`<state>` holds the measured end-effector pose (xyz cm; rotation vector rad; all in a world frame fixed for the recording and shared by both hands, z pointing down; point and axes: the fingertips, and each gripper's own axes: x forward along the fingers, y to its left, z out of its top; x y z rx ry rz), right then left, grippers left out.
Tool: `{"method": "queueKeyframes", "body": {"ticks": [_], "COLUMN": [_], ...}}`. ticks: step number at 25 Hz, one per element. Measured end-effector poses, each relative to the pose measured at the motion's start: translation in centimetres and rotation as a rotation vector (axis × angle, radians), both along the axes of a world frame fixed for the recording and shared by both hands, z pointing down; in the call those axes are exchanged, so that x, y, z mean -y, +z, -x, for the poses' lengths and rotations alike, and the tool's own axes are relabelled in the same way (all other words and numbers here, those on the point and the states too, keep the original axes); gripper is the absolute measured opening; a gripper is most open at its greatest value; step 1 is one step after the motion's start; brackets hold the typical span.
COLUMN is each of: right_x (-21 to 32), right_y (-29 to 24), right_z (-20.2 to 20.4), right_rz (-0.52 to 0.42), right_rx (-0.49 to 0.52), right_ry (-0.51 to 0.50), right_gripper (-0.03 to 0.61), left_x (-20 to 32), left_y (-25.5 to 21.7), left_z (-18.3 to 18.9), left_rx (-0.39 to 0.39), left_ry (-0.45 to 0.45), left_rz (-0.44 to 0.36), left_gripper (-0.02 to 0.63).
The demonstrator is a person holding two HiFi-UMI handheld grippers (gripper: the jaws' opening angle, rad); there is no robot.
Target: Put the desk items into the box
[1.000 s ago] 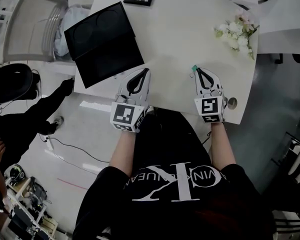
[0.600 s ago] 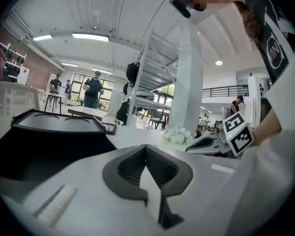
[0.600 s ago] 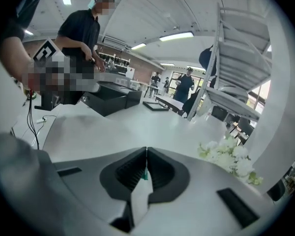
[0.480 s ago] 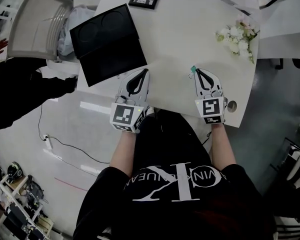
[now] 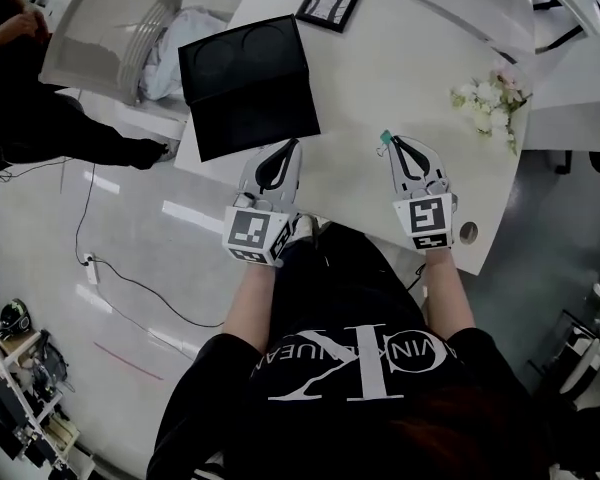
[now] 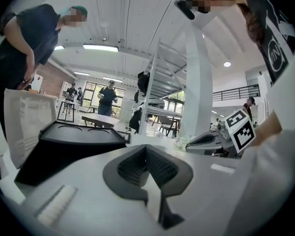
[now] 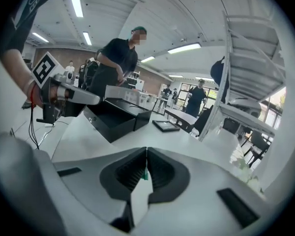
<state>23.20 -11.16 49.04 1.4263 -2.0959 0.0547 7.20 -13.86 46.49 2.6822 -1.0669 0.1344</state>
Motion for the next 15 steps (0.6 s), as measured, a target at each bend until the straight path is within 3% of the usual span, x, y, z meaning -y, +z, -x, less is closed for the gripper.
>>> {"method": "queueKeyframes", "body": {"ticks": [15], "right_x": [4.3], "right_y": [-3.3], "right_z": [7.4], "right_rz": [-0.070], "right_rx": [0.073], "right_ry": [-0.192], "right_gripper": [0.017], "left_x": [1.0], "left_y": [-2.0], "left_z": [7.3], "left_rx": [0.001], "left_ry": [-0.201], "left_rz": [-0.046], "left_gripper": [0.009]}}
